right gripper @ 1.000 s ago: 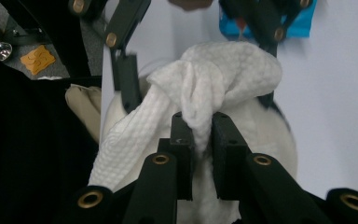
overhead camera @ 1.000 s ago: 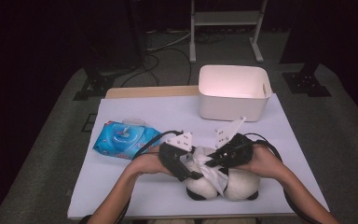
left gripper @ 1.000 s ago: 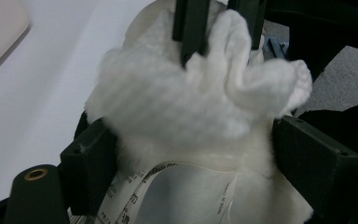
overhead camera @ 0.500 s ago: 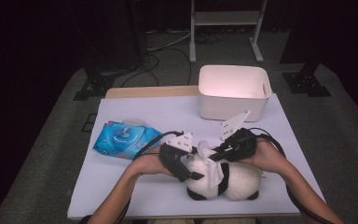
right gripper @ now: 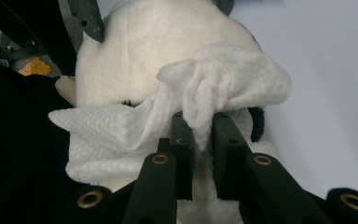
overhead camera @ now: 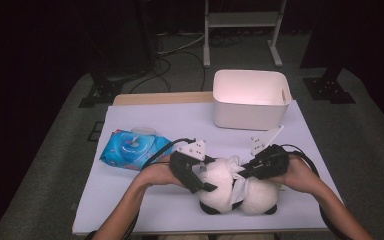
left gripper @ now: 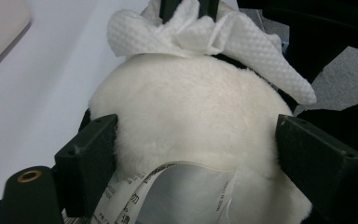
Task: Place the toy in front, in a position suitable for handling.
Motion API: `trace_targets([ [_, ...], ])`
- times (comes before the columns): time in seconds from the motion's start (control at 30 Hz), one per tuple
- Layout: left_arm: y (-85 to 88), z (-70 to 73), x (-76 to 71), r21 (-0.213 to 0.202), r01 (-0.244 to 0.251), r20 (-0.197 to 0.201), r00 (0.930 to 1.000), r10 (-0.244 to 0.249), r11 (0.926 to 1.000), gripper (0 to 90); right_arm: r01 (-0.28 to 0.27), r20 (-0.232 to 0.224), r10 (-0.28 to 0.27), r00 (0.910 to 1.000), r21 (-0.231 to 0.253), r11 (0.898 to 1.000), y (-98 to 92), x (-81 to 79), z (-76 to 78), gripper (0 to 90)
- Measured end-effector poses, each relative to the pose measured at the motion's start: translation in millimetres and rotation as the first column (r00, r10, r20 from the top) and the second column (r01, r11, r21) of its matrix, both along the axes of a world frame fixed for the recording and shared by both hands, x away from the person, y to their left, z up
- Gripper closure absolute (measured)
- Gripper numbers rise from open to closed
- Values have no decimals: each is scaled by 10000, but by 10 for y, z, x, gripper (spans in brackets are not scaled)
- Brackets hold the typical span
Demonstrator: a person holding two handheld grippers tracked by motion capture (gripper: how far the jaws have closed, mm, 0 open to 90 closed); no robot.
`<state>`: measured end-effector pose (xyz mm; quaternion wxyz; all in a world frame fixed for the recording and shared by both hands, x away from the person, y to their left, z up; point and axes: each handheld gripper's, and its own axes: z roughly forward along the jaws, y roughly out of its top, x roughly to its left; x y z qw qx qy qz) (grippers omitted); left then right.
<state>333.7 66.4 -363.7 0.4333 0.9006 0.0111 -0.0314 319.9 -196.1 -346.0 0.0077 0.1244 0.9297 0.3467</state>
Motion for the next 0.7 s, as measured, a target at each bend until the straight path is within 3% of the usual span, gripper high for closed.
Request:
trace_targets([
  [0.33, -8, 20, 31, 633, -176, -513, 9985, 208, 9978, 84, -484, 317, 496, 9983, -361, 9982, 182, -113, 11, 797],
  [0.7, -138, -60, 53, 1383, -148, -639, 9977, 238, 9903, 12, -755, 350, 768, 9964, -389, 9964, 305, -162, -34, 801],
])
